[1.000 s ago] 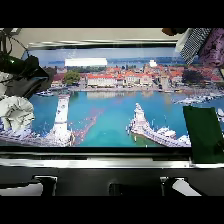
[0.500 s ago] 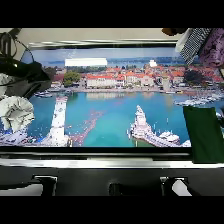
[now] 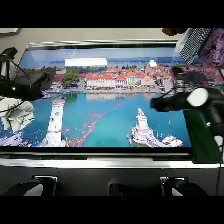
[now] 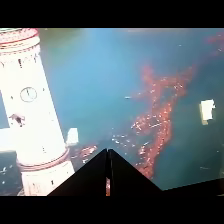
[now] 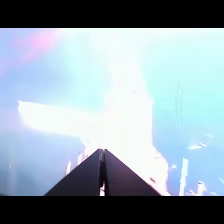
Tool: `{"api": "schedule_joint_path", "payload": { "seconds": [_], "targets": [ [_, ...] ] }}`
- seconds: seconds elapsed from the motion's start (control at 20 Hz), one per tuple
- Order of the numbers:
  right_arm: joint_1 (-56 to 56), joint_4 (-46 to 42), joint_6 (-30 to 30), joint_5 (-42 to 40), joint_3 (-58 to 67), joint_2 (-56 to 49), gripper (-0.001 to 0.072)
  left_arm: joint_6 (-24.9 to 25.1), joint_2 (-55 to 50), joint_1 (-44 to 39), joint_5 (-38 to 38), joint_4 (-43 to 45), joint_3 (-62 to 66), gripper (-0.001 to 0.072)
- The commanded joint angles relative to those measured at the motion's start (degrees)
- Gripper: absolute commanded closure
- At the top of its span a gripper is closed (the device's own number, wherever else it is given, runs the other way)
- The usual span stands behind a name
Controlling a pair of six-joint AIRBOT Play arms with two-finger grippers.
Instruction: Fold the clothes and pants, and hang the long-sleeved shirts on hangers.
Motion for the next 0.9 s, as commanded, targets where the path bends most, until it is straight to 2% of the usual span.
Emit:
{"api": "schedule_joint_path", "payload": {
  "seconds": [0.0,0.85],
  "targets": [
    [10.5,-5.6,-1.0,-0.2,0.1,0.0,0.0683,0.1,3.3,-0.1,2.4,4.7,-3.4,0.0687],
    [10.7,-5.8,-1.0,-0.2,0.1,0.0,0.0682,0.0,3.0,-0.1,2.5,4.7,-3.4,0.0687]
  ]
}}
